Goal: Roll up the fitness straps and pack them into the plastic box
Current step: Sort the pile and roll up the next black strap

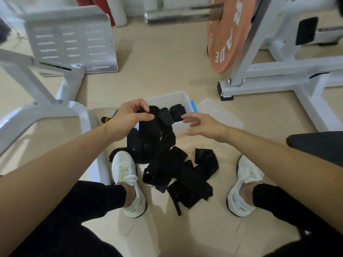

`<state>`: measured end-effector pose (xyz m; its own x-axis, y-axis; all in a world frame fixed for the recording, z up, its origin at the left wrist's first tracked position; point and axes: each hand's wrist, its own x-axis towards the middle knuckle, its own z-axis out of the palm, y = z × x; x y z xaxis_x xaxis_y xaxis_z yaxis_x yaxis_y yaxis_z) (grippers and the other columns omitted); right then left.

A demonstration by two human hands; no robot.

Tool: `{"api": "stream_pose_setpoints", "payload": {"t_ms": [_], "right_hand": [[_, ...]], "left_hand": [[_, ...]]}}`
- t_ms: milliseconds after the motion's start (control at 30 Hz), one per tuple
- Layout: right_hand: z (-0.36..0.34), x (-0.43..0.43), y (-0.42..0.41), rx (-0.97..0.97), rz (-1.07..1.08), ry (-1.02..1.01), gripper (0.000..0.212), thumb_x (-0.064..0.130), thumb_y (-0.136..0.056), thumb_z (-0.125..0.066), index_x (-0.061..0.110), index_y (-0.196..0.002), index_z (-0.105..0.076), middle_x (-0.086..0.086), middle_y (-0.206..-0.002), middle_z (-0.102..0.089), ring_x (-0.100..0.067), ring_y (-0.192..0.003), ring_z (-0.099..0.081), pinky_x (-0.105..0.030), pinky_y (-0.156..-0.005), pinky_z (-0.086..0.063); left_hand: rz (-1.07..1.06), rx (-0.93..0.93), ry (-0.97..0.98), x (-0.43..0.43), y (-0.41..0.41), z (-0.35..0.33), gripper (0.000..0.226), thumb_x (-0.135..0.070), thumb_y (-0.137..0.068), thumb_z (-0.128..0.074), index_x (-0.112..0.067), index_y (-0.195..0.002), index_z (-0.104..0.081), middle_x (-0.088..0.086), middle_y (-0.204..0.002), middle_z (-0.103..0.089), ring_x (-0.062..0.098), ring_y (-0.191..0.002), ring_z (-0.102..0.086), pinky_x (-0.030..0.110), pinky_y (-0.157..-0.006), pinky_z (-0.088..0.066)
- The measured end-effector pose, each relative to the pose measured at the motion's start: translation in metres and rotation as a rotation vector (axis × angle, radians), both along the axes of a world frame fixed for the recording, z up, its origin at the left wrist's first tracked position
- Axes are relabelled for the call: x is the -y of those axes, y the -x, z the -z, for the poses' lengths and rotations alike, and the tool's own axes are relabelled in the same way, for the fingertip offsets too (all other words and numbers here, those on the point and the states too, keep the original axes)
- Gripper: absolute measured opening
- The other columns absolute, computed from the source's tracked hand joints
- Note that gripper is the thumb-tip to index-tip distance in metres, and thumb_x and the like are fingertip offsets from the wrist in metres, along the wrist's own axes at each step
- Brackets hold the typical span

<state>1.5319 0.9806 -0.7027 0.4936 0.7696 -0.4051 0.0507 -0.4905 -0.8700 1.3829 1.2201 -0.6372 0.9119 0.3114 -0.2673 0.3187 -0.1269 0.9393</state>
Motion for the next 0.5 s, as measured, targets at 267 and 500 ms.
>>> {"api": "stream_pose_setpoints", "payload": {"t_ms": [267,500], "right_hand": [[-0.009,-0.036,0.011,-0.035,0.049,-0.14,0.026,0.005,-0.092,-0.07,-0.007,-0.115,-0.065,-0.024,-0.103,-0.069,-0.014,-0.093,-0.065,-0.025,-0.091,-0.05],[-0.062,-0.03,-0.005,0.01,0.069,-0.163,0.012,-0.002,-0.092,-0.067,0.01,-0.092,-0.071,-0.002,-0.081,-0.07,-0.007,-0.07,-0.066,-0.015,-0.067,-0.052]], "left_hand": [[-0.054,0.062,0.041,0.002,0.007,-0.003,0.029,0.016,-0.089,-0.061,-0.012,-0.093,-0.055,-0.009,-0.07,-0.068,0.005,-0.059,-0.065,0.013,-0.054,-0.048],[0.1,-0.045,-0.445,-0.005,0.001,-0.014,0.045,-0.011,-0.088,-0.077,-0.028,-0.125,-0.058,-0.009,-0.071,-0.065,0.004,-0.063,-0.067,0.02,-0.061,-0.052]]}}
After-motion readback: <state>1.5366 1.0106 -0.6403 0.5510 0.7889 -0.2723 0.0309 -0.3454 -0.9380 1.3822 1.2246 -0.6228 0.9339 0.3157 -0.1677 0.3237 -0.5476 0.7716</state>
